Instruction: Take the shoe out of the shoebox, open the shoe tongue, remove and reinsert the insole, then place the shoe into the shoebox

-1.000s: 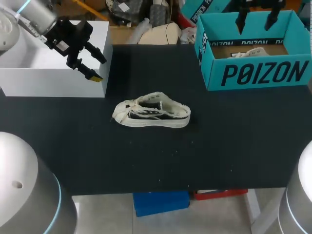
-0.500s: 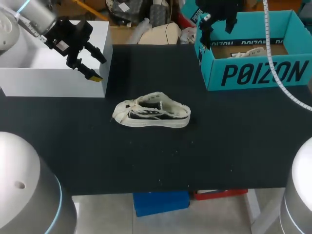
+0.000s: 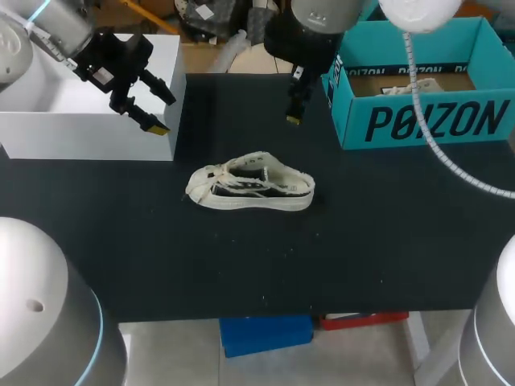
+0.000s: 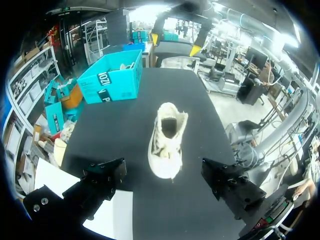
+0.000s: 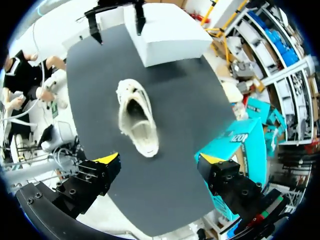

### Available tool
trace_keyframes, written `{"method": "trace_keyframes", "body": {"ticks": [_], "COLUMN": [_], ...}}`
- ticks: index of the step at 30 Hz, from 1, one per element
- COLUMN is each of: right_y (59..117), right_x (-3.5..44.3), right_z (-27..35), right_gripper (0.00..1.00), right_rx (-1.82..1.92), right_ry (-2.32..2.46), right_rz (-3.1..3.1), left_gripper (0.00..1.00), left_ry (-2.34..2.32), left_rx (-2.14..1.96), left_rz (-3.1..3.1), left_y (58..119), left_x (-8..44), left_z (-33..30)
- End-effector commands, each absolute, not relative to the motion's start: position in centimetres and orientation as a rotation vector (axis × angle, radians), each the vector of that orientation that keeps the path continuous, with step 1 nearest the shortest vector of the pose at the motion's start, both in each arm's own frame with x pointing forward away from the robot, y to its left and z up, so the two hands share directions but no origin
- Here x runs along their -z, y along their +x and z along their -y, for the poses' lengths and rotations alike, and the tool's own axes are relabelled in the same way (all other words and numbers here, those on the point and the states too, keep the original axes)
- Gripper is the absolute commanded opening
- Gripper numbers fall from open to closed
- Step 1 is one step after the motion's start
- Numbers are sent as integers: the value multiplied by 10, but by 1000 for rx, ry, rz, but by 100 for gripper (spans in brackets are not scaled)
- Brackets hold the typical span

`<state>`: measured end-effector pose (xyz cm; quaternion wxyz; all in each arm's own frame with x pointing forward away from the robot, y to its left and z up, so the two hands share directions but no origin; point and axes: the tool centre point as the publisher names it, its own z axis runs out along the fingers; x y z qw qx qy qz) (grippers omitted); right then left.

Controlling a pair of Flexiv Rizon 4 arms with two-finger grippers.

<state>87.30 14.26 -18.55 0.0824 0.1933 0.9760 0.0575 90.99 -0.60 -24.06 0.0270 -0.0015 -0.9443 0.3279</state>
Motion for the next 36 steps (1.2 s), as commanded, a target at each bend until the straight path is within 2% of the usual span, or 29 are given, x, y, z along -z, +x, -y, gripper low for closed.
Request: {"method": "trace_keyframes", "body": {"ticks": [1,12,15,28,36], "right_y": [873,873,878,885,884], "right_x": [187,187,201,251,292], "right_z": [-134,-134,-126,-114,-119], "right_gripper": [100,100,100,100,100], "right_rx": [-433,-433,-546,-616,-863], "right_ry": [-152,-152,-45,255,306], "right_rz": [-3170,-3170,-3057,-2859,-2803], "left_gripper": [100,100,100,100,100], "left_ry": [-6,-6,-6,-6,-6], "left_rx": [-1014,-1014,-1014,-1014,-1014], "left_rz": [2920,2920,2920,2920,2920], "left_y": [910,910,910,910,910], "left_x": [241,241,241,241,241], "left_z": [6,6,6,6,6]}}
